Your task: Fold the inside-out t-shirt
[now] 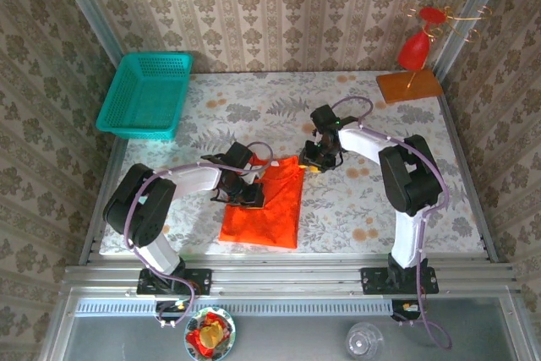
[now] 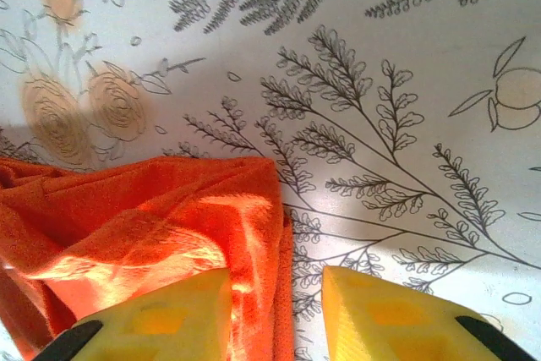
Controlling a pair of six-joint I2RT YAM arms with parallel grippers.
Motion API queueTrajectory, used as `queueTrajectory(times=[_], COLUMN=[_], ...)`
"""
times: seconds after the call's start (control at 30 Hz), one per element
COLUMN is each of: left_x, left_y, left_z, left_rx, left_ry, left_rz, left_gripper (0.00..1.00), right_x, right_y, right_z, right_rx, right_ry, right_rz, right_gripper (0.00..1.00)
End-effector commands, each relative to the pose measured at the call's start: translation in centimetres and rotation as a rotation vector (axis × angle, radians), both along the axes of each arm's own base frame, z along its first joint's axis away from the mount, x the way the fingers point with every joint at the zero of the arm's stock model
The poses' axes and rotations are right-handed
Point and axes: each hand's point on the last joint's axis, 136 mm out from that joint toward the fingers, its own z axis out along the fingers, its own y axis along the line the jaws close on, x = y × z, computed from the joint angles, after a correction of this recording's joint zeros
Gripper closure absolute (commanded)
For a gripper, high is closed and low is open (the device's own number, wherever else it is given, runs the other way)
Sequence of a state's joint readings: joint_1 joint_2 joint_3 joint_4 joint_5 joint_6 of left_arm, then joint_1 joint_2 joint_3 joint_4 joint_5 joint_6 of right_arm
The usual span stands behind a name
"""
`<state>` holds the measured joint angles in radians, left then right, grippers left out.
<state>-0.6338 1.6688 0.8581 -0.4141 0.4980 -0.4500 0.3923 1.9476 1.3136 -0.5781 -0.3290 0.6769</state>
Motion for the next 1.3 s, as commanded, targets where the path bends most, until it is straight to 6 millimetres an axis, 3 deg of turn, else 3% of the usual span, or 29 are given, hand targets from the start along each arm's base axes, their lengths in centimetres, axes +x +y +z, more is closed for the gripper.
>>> queueTrajectory(times=[0.0,0.37,0.87,1.27], left_x=[-0.5,-0.7,-0.7,-0.8], left_y=[1.4,1.4,1.5,1.6], left_z=[-1.3,-1.1,-0.8,-0.7], left_rx=[0.077,0.074,0.079,0.080], left_ry=[0.014,0.016,0.010,0.014], left_rz=[0.022,0.021,0.022,0.023], left_gripper=[0.97,0.97,0.97,0.97], right_x=[-1.1,-0.2,0.2,-0.1], right_y=[0.5,2.4,3.2,2.3], right_z=[-1.0,-1.9,-0.1,1.1], right_rx=[0.019,0.125,0.185,0.171], right_ry=[0.040,0.018,-0.026,-0.073], right_rz=[0.008,0.011,0.010,-0.009], right_gripper=[0.63,0.60,0.64,0.82])
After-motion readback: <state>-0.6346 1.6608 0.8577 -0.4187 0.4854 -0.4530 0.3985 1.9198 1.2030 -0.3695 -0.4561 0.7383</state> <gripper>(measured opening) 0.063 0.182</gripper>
